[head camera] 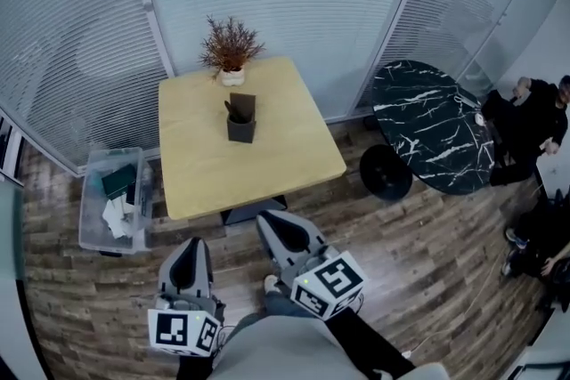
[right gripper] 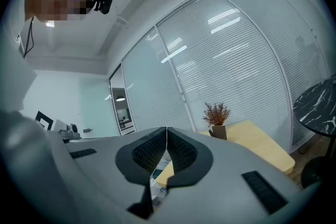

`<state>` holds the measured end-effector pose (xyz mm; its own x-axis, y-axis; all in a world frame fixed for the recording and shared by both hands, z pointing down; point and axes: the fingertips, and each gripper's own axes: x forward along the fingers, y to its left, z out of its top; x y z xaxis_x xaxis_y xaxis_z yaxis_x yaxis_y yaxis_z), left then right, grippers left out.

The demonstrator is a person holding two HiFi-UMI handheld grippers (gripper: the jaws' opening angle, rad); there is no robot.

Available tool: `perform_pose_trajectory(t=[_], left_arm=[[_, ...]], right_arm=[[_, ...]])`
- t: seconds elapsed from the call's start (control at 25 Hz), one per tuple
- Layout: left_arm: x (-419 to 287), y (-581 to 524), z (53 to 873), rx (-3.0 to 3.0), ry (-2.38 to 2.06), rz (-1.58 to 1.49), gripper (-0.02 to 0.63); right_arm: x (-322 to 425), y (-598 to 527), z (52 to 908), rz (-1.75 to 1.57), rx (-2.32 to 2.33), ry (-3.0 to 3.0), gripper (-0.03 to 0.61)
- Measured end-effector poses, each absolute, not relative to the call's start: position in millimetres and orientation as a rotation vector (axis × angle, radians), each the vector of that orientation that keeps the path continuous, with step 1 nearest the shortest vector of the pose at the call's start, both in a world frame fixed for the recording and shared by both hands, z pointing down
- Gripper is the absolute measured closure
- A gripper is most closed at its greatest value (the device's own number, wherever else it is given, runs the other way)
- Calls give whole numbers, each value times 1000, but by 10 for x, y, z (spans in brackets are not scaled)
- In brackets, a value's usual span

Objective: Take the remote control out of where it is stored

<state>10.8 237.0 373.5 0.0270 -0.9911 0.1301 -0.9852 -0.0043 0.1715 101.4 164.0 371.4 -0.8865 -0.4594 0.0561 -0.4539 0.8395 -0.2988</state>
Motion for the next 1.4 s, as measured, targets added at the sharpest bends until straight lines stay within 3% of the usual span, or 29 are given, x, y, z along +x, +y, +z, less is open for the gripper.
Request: perform_pose_trajectory(t=[0.6, 1.4], left_arm=[[95, 1889, 3778, 2061, -2071, -16, 604], [-675, 828, 3814, 2161, -1951, -19, 604]], right_arm=[[989, 1149, 3783, -509, -713, 2989, 574], [277, 187, 3815, -517, -844, 2963, 574]])
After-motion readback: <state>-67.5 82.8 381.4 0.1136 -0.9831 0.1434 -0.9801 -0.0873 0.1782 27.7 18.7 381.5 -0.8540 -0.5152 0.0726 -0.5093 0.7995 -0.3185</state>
